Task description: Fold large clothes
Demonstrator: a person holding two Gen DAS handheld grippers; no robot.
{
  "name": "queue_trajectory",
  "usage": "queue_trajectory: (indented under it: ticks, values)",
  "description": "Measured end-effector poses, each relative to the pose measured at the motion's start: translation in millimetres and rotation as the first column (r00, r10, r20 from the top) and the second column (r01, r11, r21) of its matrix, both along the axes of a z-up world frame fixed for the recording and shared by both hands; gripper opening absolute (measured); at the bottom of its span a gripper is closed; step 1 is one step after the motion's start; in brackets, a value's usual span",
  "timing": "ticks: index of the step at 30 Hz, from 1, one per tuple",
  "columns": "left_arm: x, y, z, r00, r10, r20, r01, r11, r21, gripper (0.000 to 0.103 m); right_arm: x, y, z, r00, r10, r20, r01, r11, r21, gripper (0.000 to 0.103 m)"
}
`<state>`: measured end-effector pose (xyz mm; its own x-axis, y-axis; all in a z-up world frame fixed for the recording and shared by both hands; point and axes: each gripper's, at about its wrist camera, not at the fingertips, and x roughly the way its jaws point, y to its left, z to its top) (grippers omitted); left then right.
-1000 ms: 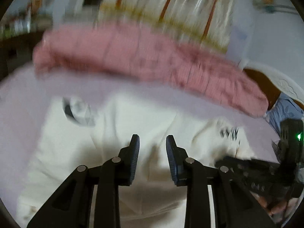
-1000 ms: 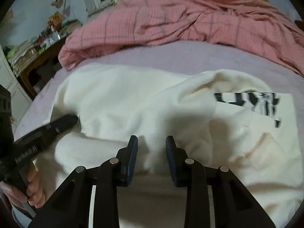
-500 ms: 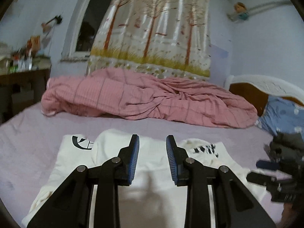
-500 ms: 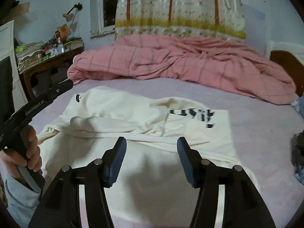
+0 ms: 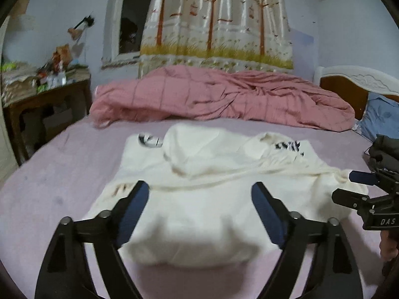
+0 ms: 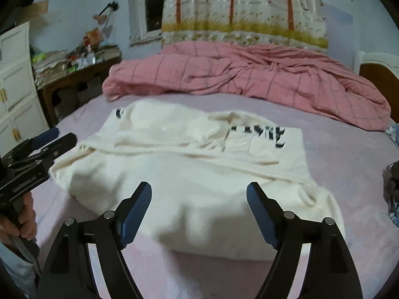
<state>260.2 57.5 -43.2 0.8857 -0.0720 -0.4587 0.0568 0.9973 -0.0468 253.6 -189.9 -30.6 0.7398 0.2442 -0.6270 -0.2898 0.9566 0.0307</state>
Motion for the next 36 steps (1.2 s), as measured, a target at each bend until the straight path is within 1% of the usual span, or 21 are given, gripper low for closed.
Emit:
queue_trajectory:
  ticks: [3, 4, 5, 7, 9, 10, 12, 13, 14, 15, 19, 21, 24, 26, 27, 29, 31, 32, 33, 34, 36]
  values:
    - [4.0, -7.2, -12.4, 0.995, -0.03, -0.1, 0.031, 0.999, 0.012, 0.09, -3.3, 7.0, -20.4, 0.999, 0.023, -0.036, -0.025, 0.998, -0.058, 0.086]
    - [4.4, -10.1, -16.5, 0.992, -0.025, -0.126, 0.029, 0.999, 0.028, 0.095, -3.5, 9.2, -26.4, 0.999, 0.029, -0.046, -0.033, 0.997, -0.077, 0.086]
    - [4.4, -13.3, -22.1, 0.987, -0.02, -0.16, 0.028, 0.999, 0.046, 0.097, -4.2, 11.3, -32.6, 0.997, 0.038, -0.063, -0.043, 0.995, -0.094, 0.086]
    - [3.7, -19.7, -32.7, 0.979, -0.043, -0.199, 0.058, 0.996, 0.069, 0.098, -3.6, 14.6, -44.5, 0.992, 0.06, -0.115, -0.075, 0.989, -0.124, 0.086]
    - [7.2, -29.1, -47.0, 0.967, -0.036, -0.251, 0.072, 0.988, 0.133, 0.098, -0.4, 19.8, -59.5, 0.979, 0.077, -0.191, -0.115, 0.974, -0.197, 0.086]
    - [10.4, -33.2, -55.3, 0.958, -0.028, -0.284, 0.078, 0.983, 0.166, 0.098, 0.6, 20.7, -64.7, 0.975, 0.077, -0.208, -0.125, 0.966, -0.227, 0.086]
    - [14.8, -36.8, -70.4, 0.942, -0.011, -0.337, 0.088, 0.973, 0.215, 0.098, 2.8, 20.3, -74.0, 0.976, 0.055, -0.209, -0.115, 0.951, -0.287, 0.086]
    - [16.5, -39.2, -78.2, 0.934, 0.01, -0.356, 0.084, 0.965, 0.249, 0.098, 4.7, 18.3, -76.8, 0.976, 0.043, -0.215, -0.107, 0.949, -0.297, 0.086]
    - [17.2, -41.2, -84.1, 0.931, 0.02, -0.365, 0.086, 0.958, 0.273, 0.098, 7.6, 15.5, -80.6, 0.971, 0.036, -0.235, -0.107, 0.95, -0.295, 0.086]
    - [16.8, -42.3, -86.8, 0.931, 0.017, -0.365, 0.091, 0.957, 0.274, 0.098, 9.0, 13.9, -82.3, 0.968, 0.04, -0.249, -0.113, 0.951, -0.287, 0.086]
    - [21.6, -35.0, -87.9, 0.932, 0.027, -0.361, 0.07, 0.965, 0.252, 0.103, 10.1, 13.2, -81.6, 0.967, 0.042, -0.252, -0.118, 0.948, -0.295, 0.086]
    - [27.1, -33.3, -90.4, 0.933, 0.042, -0.358, 0.055, 0.965, 0.257, 0.103, 15.9, 10.7, -84.5, 0.97, 0.026, -0.241, -0.1, 0.95, -0.297, 0.088]
    - [35.7, -32.2, -91.9, 0.927, 0.034, -0.374, 0.061, 0.969, 0.241, 0.103, 25.9, 5.6, -84.5, 0.978, -0.012, -0.207, -0.053, 0.95, -0.306, 0.091]
    - [42.1, -29.2, -91.8, 0.922, 0.028, -0.387, 0.06, 0.975, 0.213, 0.103, 31.3, 0.3, -85.1, 0.98, -0.032, -0.197, -0.028, 0.955, -0.297, 0.092]
    - [43.6, -27.4, -92.0, 0.919, 0.032, -0.392, 0.051, 0.978, 0.201, 0.103, 33.6, -2.0, -85.6, 0.98, -0.04, -0.194, -0.018, 0.957, -0.289, 0.094]
    - [44.5, -27.6, -91.9, 0.919, 0.035, -0.392, 0.049, 0.978, 0.202, 0.103, 37.0, -5.0, -86.5, 0.981, -0.049, -0.19, -0.007, 0.96, -0.281, 0.098]
    - [44.1, -29.4, -92.3, 0.922, 0.04, -0.386, 0.048, 0.975, 0.217, 0.103, 36.9, -6.3, -86.7, 0.982, -0.06, -0.178, 0.008, 0.96, -0.28, 0.098]
    - [44.2, -29.4, -92.3, 0.922, 0.04, -0.386, 0.048, 0.975, 0.217, 0.103, 35.7, -5.5, -86.4, 0.983, -0.069, -0.17, 0.017, 0.957, -0.29, 0.097]
    - [44.8, -29.3, -92.4, 0.922, 0.042, -0.385, 0.047, 0.975, 0.217, 0.103, 34.1, -3.7, -85.8, 0.985, -0.06, -0.162, 0.01, 0.955, -0.297, 0.091]
    - [45.4, -29.5, -92.4, 0.922, 0.045, -0.384, 0.044, 0.974, 0.22, 0.103, 32.1, -2.0, -85.5, 0.986, -0.05, -0.156, 0.001, 0.954, -0.299, 0.088]
    - [46.1, -29.8, -93.3, 0.925, 0.056, -0.375, 0.034, 0.973, 0.228, 0.103, 29.9, 0.5, -85.2, 0.99, -0.037, -0.138, -0.007, 0.952, -0.305, 0.075]
